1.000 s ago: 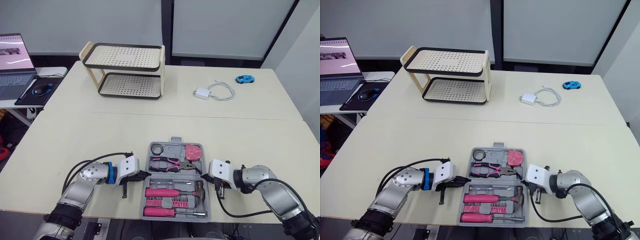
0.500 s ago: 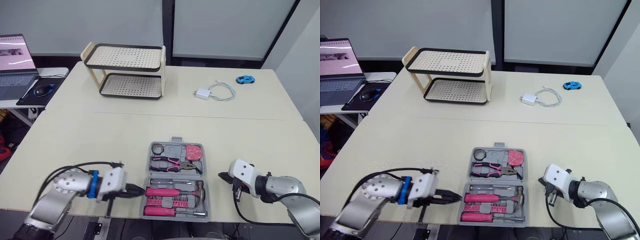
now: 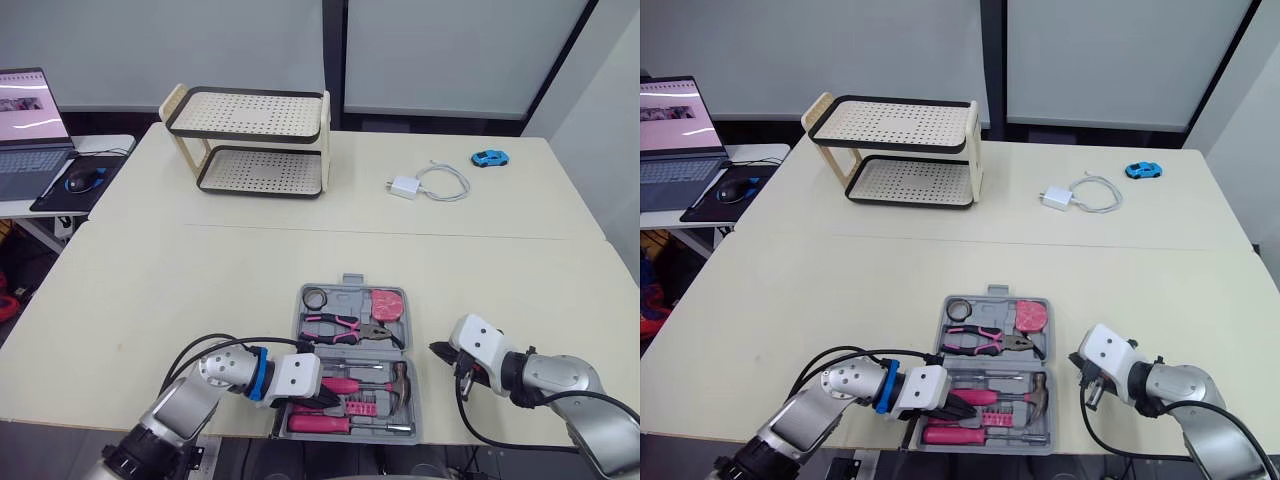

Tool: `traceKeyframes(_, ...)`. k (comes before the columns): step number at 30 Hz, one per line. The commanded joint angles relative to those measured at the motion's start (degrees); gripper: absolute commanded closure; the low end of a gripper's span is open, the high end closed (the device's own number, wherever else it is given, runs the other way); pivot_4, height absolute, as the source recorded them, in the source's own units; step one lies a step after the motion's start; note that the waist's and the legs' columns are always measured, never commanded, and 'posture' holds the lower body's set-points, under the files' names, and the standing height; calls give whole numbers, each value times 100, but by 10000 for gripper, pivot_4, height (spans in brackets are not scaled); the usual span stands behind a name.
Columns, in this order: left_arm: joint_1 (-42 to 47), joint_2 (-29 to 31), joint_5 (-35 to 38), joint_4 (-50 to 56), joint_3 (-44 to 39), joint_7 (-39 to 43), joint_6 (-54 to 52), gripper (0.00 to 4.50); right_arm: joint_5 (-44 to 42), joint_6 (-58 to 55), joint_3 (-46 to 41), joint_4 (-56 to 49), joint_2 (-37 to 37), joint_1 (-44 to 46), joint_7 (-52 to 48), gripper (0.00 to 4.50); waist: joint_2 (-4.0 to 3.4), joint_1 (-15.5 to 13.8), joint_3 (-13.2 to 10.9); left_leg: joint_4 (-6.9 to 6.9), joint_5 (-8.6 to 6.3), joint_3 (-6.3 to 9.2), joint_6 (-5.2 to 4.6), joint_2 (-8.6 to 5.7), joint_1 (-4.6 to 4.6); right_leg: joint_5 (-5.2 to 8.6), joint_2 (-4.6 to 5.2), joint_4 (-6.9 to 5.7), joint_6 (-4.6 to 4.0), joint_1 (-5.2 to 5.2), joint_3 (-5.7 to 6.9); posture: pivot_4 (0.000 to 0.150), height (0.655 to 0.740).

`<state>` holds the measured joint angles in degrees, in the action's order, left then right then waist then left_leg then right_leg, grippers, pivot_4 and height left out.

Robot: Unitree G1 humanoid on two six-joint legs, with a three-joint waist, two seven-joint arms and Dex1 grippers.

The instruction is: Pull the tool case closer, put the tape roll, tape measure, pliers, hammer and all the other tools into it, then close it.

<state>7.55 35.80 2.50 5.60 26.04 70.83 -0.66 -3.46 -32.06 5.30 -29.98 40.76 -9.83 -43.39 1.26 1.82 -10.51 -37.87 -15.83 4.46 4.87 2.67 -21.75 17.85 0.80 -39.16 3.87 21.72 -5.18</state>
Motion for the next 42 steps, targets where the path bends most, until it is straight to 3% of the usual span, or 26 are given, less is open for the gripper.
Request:
traceKeyframes(1, 98, -98, -251, -300, 258, -26, 67, 44507, -19, -313, -42, -180, -32, 122, 173, 45000, -5, -1, 3, 0, 0, 0, 0, -1, 0, -1, 0, 5, 2, -2, -1, 1500, 7350)
traceKeyframes(7, 84, -8, -186, -406, 282, 37, 227, 44507, -399, -1006, -232, -197, -204, 489, 283, 45000, -8, 4, 5, 2, 0, 0, 0, -1, 2, -2, 1, 9, 4, -4, -4, 1500, 7350)
traceKeyframes(13, -70, -93, 299, -595, -195, -128, 820, 44507, -732, -1310, -373, -142, -269, 697, 267, 45000, -8, 1, 5, 5, -1, 0, -1, 0, -1, -2, 1, 12, 4, 1, -5, 1500, 7350)
traceKeyframes(20, -288, 339, 1044, 333, -541, 298, 230, 44507, -1253, -1443, -584, -310, -280, 559, 173, 45000, -10, 5, 0, 5, -1, 2, -1, 1, -7, -2, 1, 12, 4, 3, -2, 1500, 7350)
traceKeyframes(26, -308, 565, 778, 775, -191, 403, -116, 45000, -1469, -1479, -602, -328, -155, 505, 161, 32950, -11, 3, 0, 4, -1, 0, -2, 0, -7, -2, 2, 14, 5, 3, -3, 1500, 7350)
traceKeyframes(34, 1, 122, 46, -528, 152, 137, 533, 45000, -1585, -1544, -575, -388, -143, 574, 261, 14598, -11, 2, 0, 4, -1, 0, -2, -1, -6, -2, 0, 13, 5, 3, -4, 1500, 7350)
traceKeyframes(39, 72, 68, -60, -860, 211, 161, 720, 45000, -1784, -1751, -624, -436, -192, 680, 330, 309, -19, 2, 5, 3, -1, -2, -2, -3, -4, -4, 2, 15, 9, 1, -9, 1500, 7350)
traceKeyframes(42, 44, 78, -114, -805, 255, 148, 642, 45000, -2079, -2219, -774, -346, -446, 965, 535, 309, -19, 2, 5, 4, -1, -2, -2, -3, -3, -4, 2, 16, 9, 0, -9, 1500, 7350)
